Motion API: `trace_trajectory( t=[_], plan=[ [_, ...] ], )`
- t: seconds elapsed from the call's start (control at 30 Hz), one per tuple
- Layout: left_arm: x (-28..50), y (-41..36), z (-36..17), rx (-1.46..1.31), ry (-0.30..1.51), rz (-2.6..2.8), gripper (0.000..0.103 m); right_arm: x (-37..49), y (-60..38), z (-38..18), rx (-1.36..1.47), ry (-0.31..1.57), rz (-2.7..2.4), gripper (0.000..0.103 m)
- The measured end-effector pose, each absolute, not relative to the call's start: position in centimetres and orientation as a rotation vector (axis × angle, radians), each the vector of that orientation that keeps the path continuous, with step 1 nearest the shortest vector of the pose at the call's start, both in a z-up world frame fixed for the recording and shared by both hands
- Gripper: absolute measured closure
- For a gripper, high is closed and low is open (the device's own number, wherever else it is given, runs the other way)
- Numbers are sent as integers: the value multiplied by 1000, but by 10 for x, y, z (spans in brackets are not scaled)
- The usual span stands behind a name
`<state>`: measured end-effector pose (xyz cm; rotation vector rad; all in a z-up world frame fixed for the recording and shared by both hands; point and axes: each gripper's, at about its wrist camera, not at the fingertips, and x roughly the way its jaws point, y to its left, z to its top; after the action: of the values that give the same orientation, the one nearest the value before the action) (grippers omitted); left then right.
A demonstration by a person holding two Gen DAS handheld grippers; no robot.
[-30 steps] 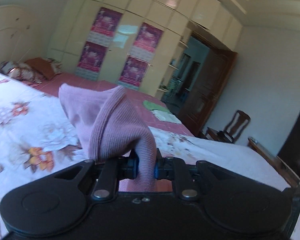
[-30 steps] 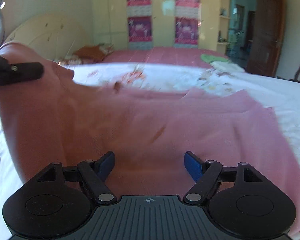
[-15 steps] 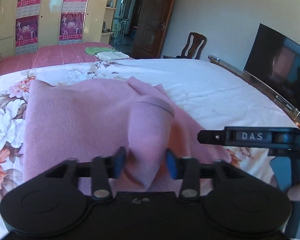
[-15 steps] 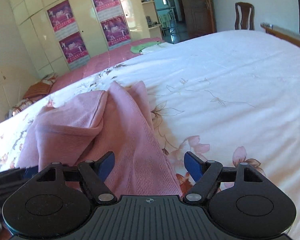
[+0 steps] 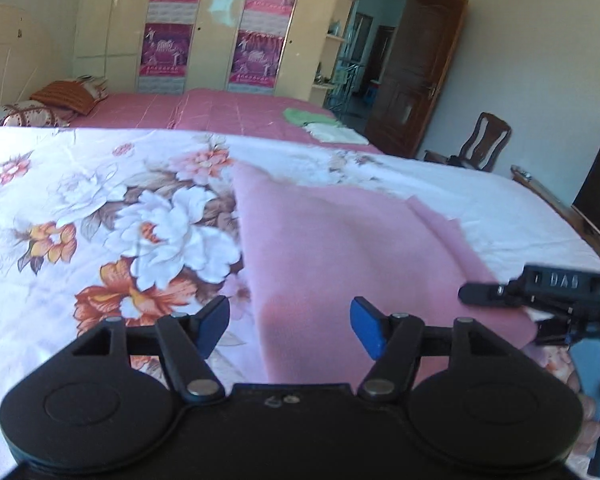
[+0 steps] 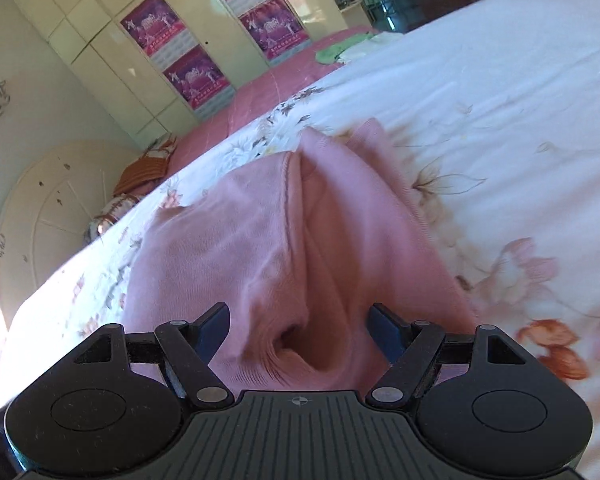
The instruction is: Fold small clothes
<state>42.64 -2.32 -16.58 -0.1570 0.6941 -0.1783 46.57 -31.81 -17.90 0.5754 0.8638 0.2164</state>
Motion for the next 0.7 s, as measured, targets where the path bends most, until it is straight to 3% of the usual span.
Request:
trace_trajectory(
  t=[0.07, 0.1, 0.17, 0.43, 0.47, 0.7],
  plan=[
    [426, -21, -173, -149, 705, -172, 38, 475, -314, -179, 568, 853, 222, 28],
    [426, -19, -175, -157, 710, -171, 38, 479, -311, -178, 546, 859, 224, 48],
    [418, -13, -179, -176, 713, -170, 37, 486, -305, -181, 525, 889, 233, 79],
    [420, -13, -182, -181, 707, -170, 33, 500, -303, -184, 482, 895, 279, 79],
    [420, -14, -181, -179, 705, -169, 33, 498, -300, -181, 453, 881, 293, 90],
    [420, -26, -167, -169, 669, -199, 36, 480, -294, -142, 269, 709, 252, 91]
  ],
)
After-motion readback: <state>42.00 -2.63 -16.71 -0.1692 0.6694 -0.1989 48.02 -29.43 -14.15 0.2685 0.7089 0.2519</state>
